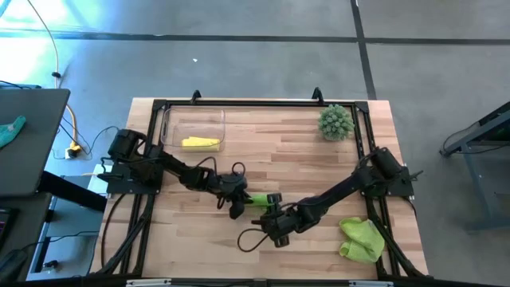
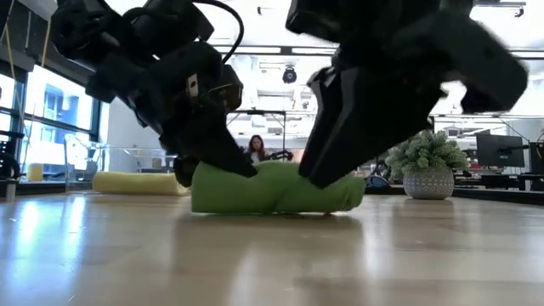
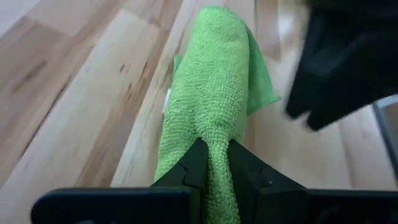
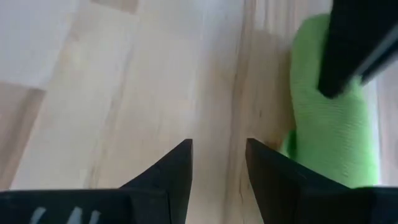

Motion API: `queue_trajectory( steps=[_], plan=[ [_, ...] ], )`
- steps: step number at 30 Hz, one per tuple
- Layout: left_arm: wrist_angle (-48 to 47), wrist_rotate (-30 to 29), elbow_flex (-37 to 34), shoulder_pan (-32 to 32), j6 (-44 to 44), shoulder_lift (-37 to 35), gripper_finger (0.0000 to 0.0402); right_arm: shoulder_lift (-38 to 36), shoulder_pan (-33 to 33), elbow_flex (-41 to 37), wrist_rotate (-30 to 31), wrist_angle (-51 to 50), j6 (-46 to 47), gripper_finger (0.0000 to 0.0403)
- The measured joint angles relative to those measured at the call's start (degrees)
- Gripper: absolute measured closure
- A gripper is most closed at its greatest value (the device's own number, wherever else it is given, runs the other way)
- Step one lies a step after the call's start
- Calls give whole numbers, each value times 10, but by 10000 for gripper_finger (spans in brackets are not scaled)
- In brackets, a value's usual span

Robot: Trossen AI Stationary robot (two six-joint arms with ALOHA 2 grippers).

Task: Roll microfiber towels into tight, uniform cylinder then place into a basket
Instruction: Roll the green microfiber cloth

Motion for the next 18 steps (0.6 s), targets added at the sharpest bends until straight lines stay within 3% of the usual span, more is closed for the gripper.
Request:
queue_trajectory(
  steps=[7, 18],
  plan=[
    [22, 44, 0, -4, 3, -1, 376, 9, -6, -34, 45, -43, 50, 261],
    [21, 40, 1, -6, 18, -1, 376, -7, 2, -36, 93, -191, 103, 261]
  ],
)
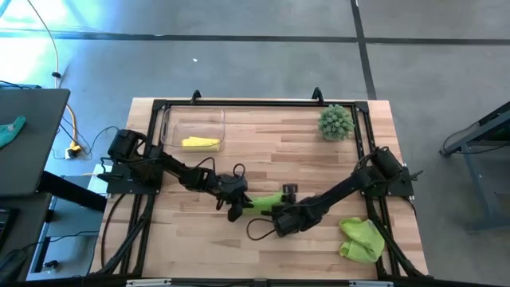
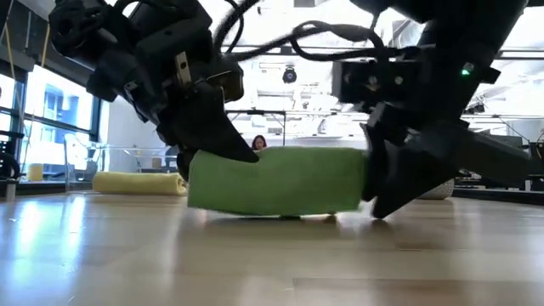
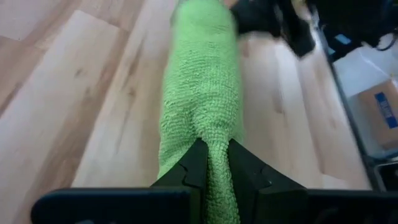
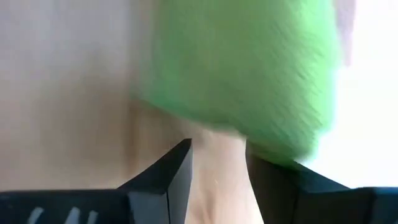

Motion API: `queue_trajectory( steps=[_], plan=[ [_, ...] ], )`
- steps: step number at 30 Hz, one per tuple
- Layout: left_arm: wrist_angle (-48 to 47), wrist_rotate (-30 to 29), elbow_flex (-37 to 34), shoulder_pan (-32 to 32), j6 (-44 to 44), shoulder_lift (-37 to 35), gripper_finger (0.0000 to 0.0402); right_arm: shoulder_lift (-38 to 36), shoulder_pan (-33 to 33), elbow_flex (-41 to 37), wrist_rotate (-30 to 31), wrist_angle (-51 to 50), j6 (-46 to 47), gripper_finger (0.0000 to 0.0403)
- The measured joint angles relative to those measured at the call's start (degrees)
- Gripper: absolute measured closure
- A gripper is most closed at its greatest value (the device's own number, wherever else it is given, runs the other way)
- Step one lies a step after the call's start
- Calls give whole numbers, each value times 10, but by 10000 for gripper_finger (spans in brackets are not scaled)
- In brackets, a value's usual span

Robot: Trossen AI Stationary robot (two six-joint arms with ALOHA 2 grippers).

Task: Roll microfiber towels into tight, uniform cylinder then place into a basket
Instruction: Roll the green microfiber cloth

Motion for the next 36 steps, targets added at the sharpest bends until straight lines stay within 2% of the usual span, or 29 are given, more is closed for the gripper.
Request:
queue_trajectory(
  steps=[3, 11, 18, 21, 24, 26, 30, 34, 36],
  plan=[
    [-12, -34, 0, 0, 15, 0, 376, -15, 1, 4, 21, -64, 38, 261],
    [4, -165, 0, 0, 110, 0, 376, -43, 17, 6, 74, 10, 43, 261],
    [5, -406, 1, -33, 254, 0, 376, -43, 26, 6, 150, 24, 53, 261],
    [0, -477, 1, -54, 318, 0, 376, -43, 26, 6, 164, 24, 48, 261],
    [-31, -470, 1, -74, 330, 2, 376, -43, 26, 6, 164, 25, 53, 261],
    [-59, -447, -2, -90, 307, 5, 376, -43, 26, 6, 164, 31, 57, 261],
    [-112, -438, -3, -122, 259, 8, 376, -43, 26, 2, 163, 73, 50, 261],
    [-124, -352, -3, -139, 207, 9, 376, -41, 21, 2, 146, 130, 33, 261],
    [-124, -326, -3, -140, 169, 8, 376, -41, 16, 2, 118, 155, 31, 261]
  ],
)
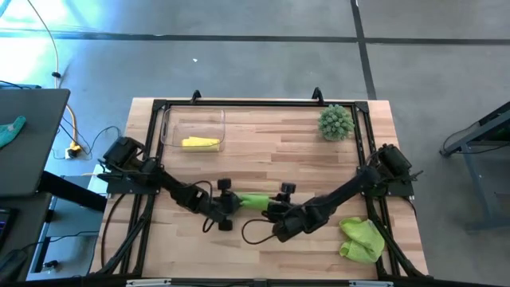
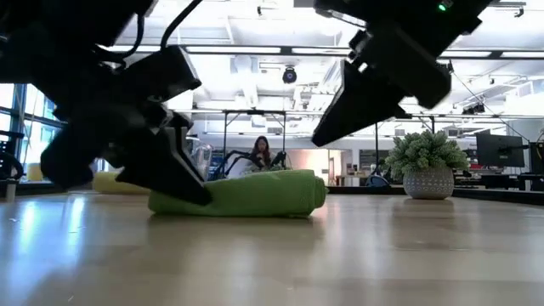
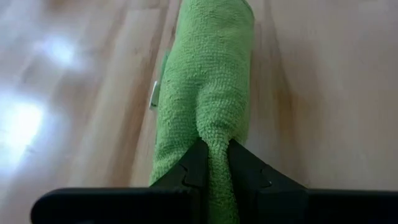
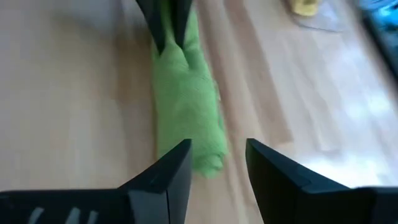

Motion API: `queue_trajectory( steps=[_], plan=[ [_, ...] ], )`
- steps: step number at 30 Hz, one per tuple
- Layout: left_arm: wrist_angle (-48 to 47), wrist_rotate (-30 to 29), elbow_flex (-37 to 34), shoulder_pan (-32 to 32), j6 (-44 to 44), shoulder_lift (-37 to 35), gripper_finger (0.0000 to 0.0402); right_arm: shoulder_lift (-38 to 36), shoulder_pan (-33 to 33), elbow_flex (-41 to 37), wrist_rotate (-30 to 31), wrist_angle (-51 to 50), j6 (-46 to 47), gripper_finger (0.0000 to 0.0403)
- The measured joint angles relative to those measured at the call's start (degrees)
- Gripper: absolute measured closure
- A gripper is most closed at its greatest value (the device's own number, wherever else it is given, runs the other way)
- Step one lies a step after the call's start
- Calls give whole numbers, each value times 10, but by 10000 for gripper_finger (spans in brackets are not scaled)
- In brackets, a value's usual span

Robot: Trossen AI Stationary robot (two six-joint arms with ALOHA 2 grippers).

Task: Roll microfiber towels into tight, uniform cylinder then place into a basket
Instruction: Roll the green microfiber cloth

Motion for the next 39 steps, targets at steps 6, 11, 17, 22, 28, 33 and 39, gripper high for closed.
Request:
queue_trajectory(
  steps=[6, 11, 17, 22, 28, 33, 39],
  plan=[
    [-7, 68, 1, 18, -91, -2, 373, 0, -24, 0, -94, 67, -3, 259],
    [-14, 113, 2, 33, -124, -3, 372, 7, -34, 0, -117, 101, -43, 237],
    [-1, 153, 1, 33, -133, -2, 372, 47, -50, 0, -140, 130, -77, 187],
    [-1, 156, 1, 34, -143, -1, 371, 59, -57, 0, -153, 123, -87, 180],
    [-3, 166, 1, 42, -144, -1, 371, 67, -56, 0, -181, 121, -88, 201],
    [-2, 166, 0, 43, -144, -1, 368, 83, -58, 0, -190, 121, -54, 226],
    [-25, 161, -2, 43, -108, -33, 317, 97, -58, 3, -201, 128, -20, 270]
  ],
)
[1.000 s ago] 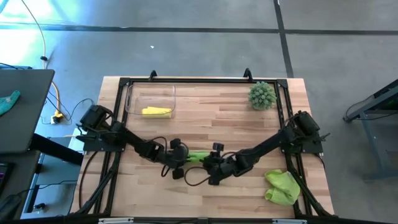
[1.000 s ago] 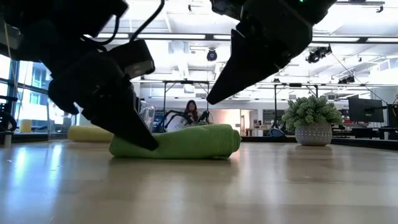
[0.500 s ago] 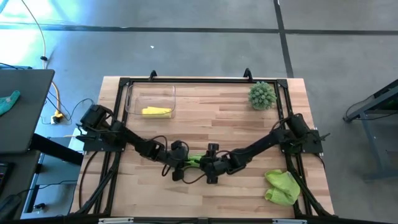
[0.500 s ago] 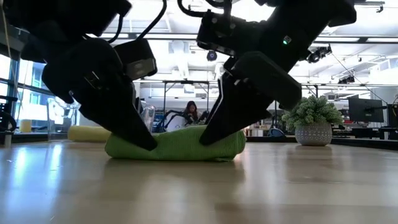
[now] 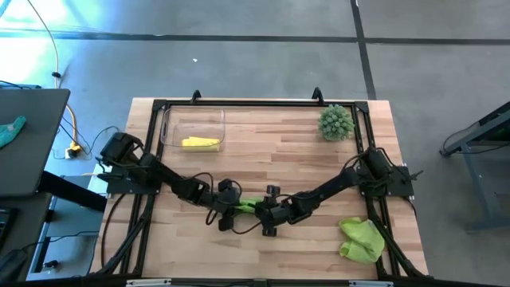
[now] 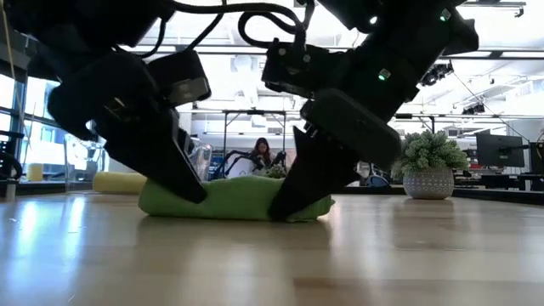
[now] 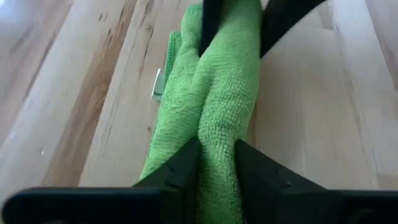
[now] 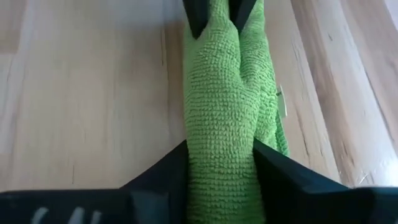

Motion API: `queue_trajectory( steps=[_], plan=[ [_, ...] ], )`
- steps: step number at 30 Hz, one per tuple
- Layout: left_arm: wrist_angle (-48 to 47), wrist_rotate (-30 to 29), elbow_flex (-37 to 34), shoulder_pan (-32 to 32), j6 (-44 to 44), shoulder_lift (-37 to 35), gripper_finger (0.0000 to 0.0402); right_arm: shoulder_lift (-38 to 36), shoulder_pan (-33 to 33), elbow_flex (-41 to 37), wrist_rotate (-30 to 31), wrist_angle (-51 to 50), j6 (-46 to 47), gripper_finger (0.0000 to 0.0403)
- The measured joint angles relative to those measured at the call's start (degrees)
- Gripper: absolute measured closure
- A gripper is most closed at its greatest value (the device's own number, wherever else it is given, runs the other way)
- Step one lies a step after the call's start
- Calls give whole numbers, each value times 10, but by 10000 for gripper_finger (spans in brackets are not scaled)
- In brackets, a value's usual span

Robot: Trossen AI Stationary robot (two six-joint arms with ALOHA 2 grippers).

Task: Roll microfiber towels into tight, uniform cylinder then place into a basket
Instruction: Roll the green microfiber cloth, then put the green microfiber cloth into the transparent bin

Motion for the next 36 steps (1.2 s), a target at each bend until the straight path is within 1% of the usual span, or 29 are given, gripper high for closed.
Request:
queue_trajectory(
  steps=[4, 7, 10, 12, 15, 17, 22, 24, 26, 30, 36],
  plan=[
    [-43, -12, -1, 0, 58, -48, 270, 2, 0, 0, -6, -4, 23, 292],
    [-73, -33, -1, -5, 115, -89, 243, 3, -3, -1, -15, -5, 35, 298],
    [-56, -55, 0, -17, 180, -120, 228, 3, -9, -1, -29, -6, 54, 299],
    [-28, -57, 0, -28, 219, -123, 224, 3, -16, -1, -47, -4, 66, 299],
    [16, -60, 0, -48, 253, -97, 223, 3, -25, -2, -72, 4, 80, 299],
    [54, -70, 1, -57, 262, -65, 223, 3, -31, -2, -88, 9, 85, 299],
    [128, -130, 1, -67, 271, 11, 224, 4, -39, -3, -115, 32, 85, 299],
    [152, -145, 0, -68, 286, 35, 224, 3, -42, -3, -126, 39, 85, 300],
    [176, -146, 1, -68, 299, 56, 224, 4, -42, -3, -130, 49, 85, 299],
    [180, -147, 3, -68, 300, 78, 224, 4, -42, -3, -130, 50, 85, 300],
    [167, -147, 4, -67, 293, 86, 232, 4, -42, -3, -129, 52, 85, 299]
  ],
)
